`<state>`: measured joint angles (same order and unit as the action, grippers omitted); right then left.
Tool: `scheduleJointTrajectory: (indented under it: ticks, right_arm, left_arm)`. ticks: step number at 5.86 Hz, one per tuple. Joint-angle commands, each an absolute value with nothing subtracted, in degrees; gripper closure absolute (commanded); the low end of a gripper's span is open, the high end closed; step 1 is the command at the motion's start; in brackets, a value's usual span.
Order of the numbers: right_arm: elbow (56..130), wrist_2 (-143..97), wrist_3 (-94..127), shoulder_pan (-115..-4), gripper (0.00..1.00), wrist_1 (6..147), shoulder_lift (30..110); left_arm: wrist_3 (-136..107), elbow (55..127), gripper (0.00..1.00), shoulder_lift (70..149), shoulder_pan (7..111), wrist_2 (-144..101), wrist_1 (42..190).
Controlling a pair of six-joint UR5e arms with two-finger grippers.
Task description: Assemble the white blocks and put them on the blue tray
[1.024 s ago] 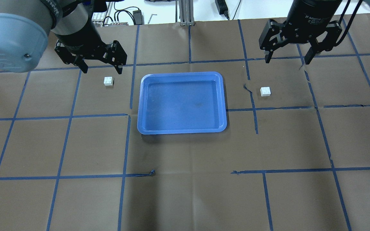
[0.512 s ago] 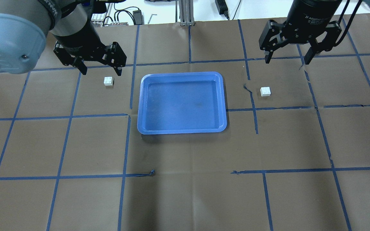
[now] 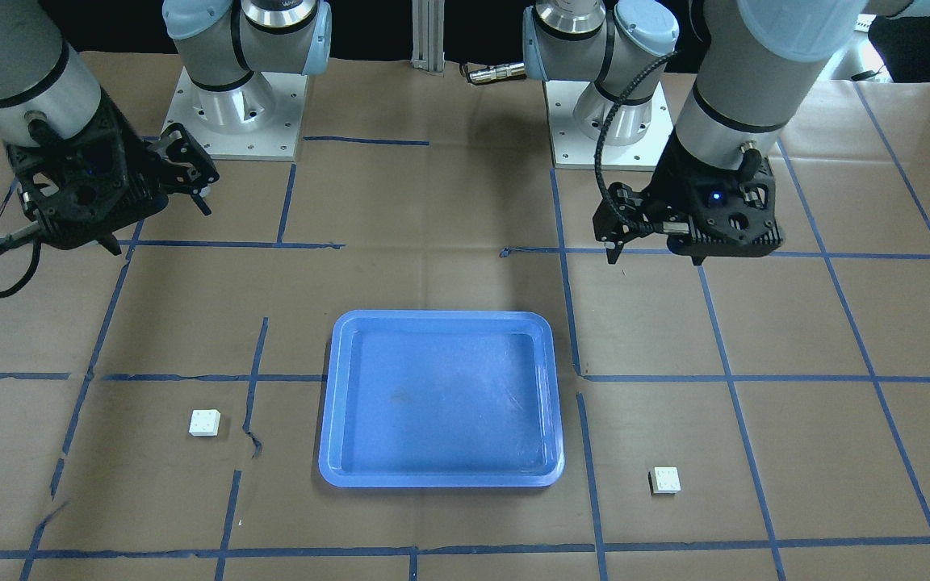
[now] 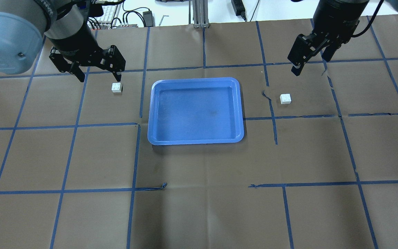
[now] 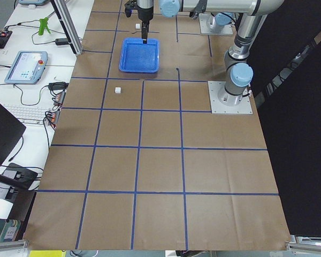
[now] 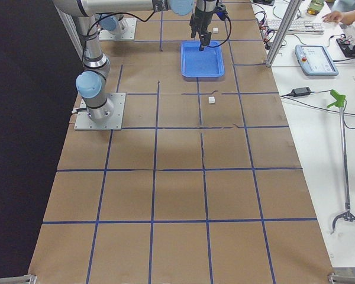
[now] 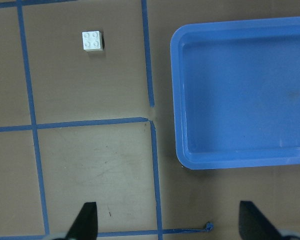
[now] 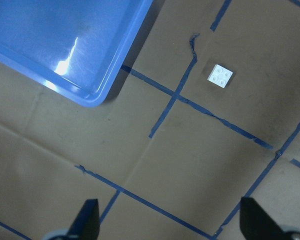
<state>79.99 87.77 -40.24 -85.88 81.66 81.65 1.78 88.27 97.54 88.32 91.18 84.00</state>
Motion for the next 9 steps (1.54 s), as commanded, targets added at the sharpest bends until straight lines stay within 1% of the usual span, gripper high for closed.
scheduleJointTrajectory:
  ticks: [1,2,3,4,5,6,7,8,9]
  right_arm:
    - [81.6,87.0,-71.7,-81.4,0.00,88.1,78.2]
    - [84.0,82.5,-87.5,-77.7,0.00,91.5,77.6]
    - [89.2,75.0,-100.2,-73.2,0.00,96.1,76.0]
    - [95.2,68.2,-109.0,-69.9,0.00,102.5,74.1]
    - [100.6,64.8,-111.9,-69.6,0.00,111.7,71.6]
    - [103.8,60.5,-112.0,-69.5,0.00,118.7,68.7]
    - [104.8,59.3,-112.0,-69.5,0.00,124.2,64.0]
    - [104.5,59.2,-112.0,-69.5,0.00,125.1,60.7]
    - [104.6,57.9,-112.0,-69.5,0.00,125.5,59.9]
  left_arm:
    - [4.0,87.7,0.00,108.8,84.7,90.9,70.8]
    - [6.0,86.5,0.01,114.4,84.6,90.9,65.4]
    - [12.2,87.1,0.01,119.6,84.5,91.1,58.5]
    - [13.3,87.4,0.01,123.9,84.2,91.4,54.4]
    - [13.5,87.4,0.01,124.9,82.1,91.1,52.8]
    - [14.7,87.6,0.01,126.2,81.7,91.2,51.8]
    - [14.3,88.1,0.04,127.6,81.7,91.1,48.8]
    - [14.4,88.1,0.24,127.9,81.7,90.7,49.1]
    - [14.4,88.2,0.52,128.0,81.7,90.8,49.1]
